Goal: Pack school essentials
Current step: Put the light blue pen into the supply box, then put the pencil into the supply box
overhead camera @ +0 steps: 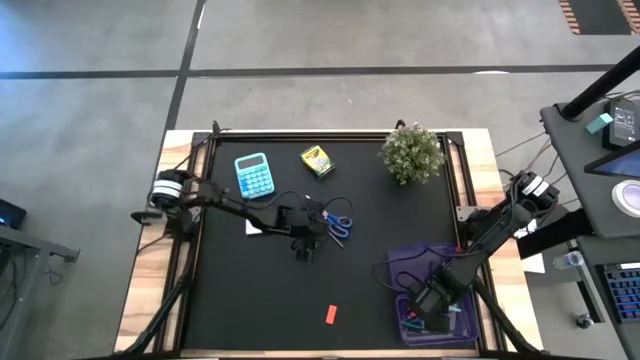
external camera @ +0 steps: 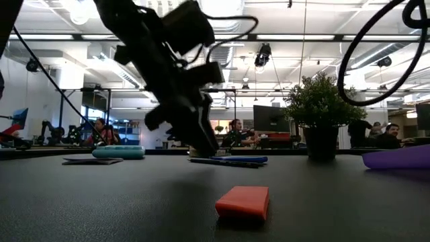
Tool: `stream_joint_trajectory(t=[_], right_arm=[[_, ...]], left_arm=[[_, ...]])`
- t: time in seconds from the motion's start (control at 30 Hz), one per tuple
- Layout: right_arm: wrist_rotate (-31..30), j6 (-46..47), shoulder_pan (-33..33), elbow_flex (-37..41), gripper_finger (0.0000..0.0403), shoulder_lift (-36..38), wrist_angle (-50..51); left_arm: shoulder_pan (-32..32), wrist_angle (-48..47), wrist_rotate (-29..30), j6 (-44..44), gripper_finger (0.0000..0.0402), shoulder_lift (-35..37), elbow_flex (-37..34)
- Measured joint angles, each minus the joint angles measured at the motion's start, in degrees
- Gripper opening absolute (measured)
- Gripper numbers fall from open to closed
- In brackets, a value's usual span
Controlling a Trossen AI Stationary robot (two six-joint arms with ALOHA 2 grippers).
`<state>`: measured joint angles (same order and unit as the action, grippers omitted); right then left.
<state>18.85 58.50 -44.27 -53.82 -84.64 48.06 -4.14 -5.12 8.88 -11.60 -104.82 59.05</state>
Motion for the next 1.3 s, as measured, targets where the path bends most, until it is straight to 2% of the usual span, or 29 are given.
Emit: stream_joint_trajectory(t=[0.3,0.43,1.03,1.13,1.3], right_arm=[[0.01,0.77,0.02,0.0,0.0143,-0.67,-0.41],[0.13,0.92,0.02,-0.23,0.0156,-0.57,-0.45],[-1.37,1.06,0.0,-7.05,0.013,-0.44,-0.37],[-2.73,1.08,0.0,-8.72,0.0127,-0.44,-0.36],[-7.09,1.07,0.02,-11.94,0.013,-0.44,-0.32]], left_arm=[[2.19,0.8,-0.68,-1.38,0.0145,-1.66,0.92],[3.74,0.97,-5.12,-1.22,0.0145,-2.09,0.68],[6.12,2.33,-7.95,-3.69,0.0143,-2.33,-2.67],[6.18,2.52,-10.19,-3.58,0.0128,-3.35,-3.03],[6.1,1.79,-12.27,-0.57,0.0076,-4.39,-3.36]])
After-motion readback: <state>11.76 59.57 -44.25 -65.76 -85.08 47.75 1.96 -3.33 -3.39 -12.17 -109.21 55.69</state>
